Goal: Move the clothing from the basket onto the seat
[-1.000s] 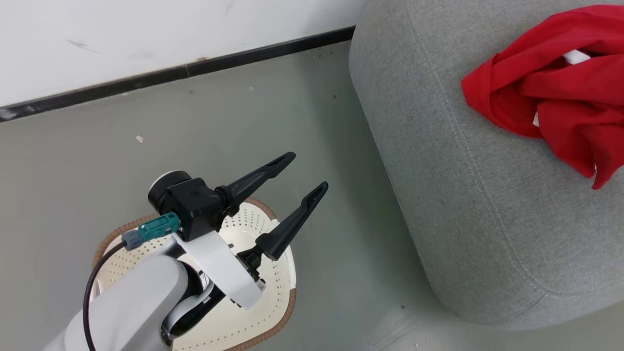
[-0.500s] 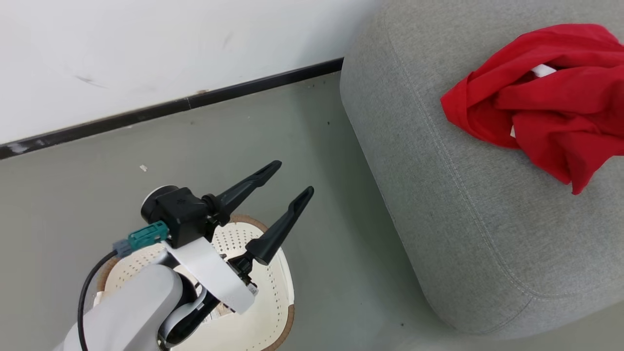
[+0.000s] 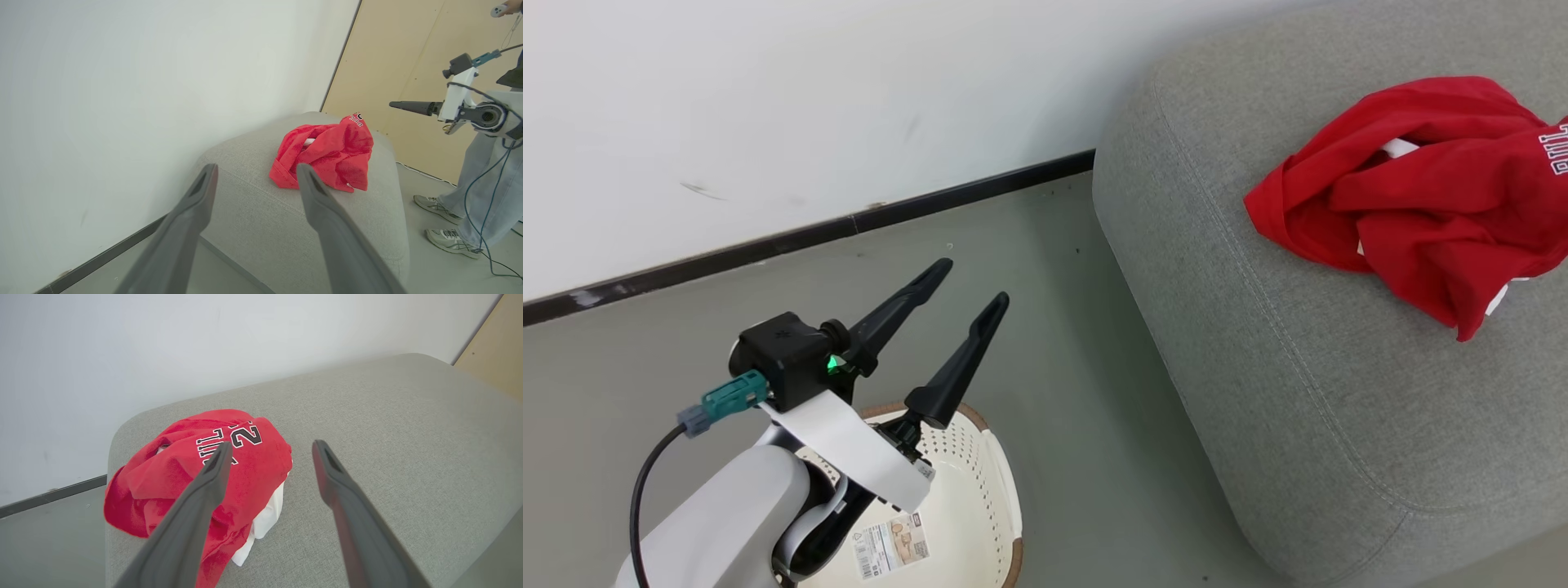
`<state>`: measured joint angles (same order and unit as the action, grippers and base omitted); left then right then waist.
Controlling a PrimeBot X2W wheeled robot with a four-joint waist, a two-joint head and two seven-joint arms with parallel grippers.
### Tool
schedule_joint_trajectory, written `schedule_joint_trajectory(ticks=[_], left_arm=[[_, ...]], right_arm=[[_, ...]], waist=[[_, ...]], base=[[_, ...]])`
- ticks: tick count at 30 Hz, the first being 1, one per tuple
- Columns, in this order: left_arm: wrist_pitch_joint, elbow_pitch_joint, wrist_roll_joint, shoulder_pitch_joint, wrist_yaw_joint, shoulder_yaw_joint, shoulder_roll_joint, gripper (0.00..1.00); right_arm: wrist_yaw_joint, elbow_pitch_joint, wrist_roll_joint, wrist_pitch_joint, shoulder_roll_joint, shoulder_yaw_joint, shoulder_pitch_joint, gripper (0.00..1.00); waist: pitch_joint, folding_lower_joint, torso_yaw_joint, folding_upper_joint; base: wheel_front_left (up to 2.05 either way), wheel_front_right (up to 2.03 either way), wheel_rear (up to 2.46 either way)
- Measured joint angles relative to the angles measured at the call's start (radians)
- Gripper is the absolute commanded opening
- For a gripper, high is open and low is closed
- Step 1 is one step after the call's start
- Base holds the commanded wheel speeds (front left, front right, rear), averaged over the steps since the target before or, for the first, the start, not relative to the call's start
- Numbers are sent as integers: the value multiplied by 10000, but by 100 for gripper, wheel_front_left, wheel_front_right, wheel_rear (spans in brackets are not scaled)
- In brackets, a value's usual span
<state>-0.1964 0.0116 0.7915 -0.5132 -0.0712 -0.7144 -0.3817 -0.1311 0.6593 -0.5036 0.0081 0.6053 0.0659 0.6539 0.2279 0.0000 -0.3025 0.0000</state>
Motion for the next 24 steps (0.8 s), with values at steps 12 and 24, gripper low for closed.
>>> schedule_joint_trajectory(ticks=[12,24], left_arm=[[-234,-274,173,408,522,566,-29,100],[-345,-483,194,941,978,1091,-88,100]], right_arm=[[0,-1392,-430,-445,121,836,-116,100],[0,-2500,-957,-1179,314,1400,-120,100]], waist=[[-591,0,385,0],[-1147,0,1033,0]], base=[[0,0,0],[0,0,0]])
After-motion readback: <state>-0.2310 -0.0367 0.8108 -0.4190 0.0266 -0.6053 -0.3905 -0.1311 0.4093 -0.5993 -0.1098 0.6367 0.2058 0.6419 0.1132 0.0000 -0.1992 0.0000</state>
